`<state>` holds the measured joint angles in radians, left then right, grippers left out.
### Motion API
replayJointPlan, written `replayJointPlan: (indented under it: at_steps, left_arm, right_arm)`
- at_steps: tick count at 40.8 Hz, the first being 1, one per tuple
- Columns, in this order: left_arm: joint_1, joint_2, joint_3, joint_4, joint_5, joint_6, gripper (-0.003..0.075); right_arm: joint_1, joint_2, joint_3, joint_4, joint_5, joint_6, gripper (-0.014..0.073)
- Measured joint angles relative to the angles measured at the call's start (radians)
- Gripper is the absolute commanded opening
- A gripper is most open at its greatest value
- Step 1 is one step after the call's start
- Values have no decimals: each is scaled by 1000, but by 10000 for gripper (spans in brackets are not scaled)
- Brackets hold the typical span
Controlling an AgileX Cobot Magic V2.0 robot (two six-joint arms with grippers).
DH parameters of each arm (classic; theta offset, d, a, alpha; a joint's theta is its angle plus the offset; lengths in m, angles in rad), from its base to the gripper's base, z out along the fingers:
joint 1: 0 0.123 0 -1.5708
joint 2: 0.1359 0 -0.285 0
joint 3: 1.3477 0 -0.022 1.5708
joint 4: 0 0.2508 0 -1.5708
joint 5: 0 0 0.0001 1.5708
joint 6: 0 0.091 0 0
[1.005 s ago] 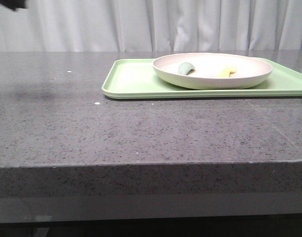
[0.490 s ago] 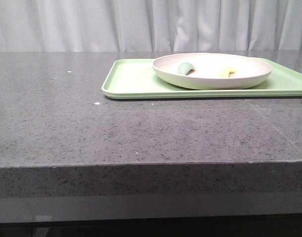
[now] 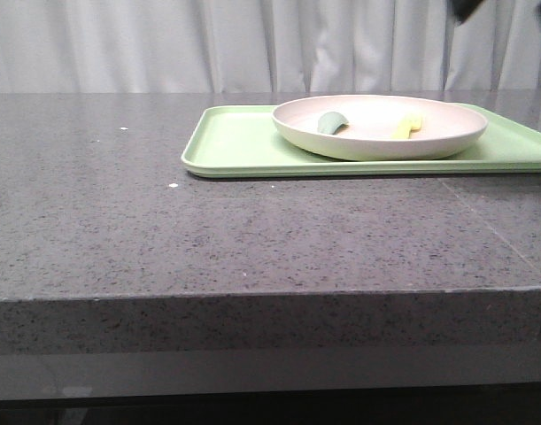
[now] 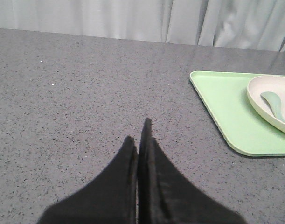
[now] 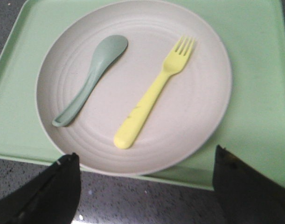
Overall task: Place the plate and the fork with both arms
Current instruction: 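Lower the right gripper into the plate and grasp the yellow fork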
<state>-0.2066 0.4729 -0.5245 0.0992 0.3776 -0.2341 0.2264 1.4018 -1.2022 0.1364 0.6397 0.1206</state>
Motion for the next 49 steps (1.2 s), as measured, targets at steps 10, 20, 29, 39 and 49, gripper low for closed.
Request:
replayJointPlan:
  at_steps: [10, 20, 29, 39, 49]
  left_arm:
    - [0, 0, 2, 0, 0, 0, -18]
    - [0, 0, 2, 0, 0, 0, -18]
    - [0, 0, 2, 2, 0, 0, -18]
    - [0, 0, 2, 2, 0, 0, -18]
    - [0, 0, 2, 2, 0, 0, -18]
  right_arm:
    - [17, 336, -316, 2, 166, 79, 598]
    - [17, 489, -447, -24, 217, 137, 496]
    - [17, 541, -453, -30, 218, 148, 496]
    - [17, 544, -457, -39, 218, 150, 360]
    - [17, 546, -457, -44, 224, 150, 136]
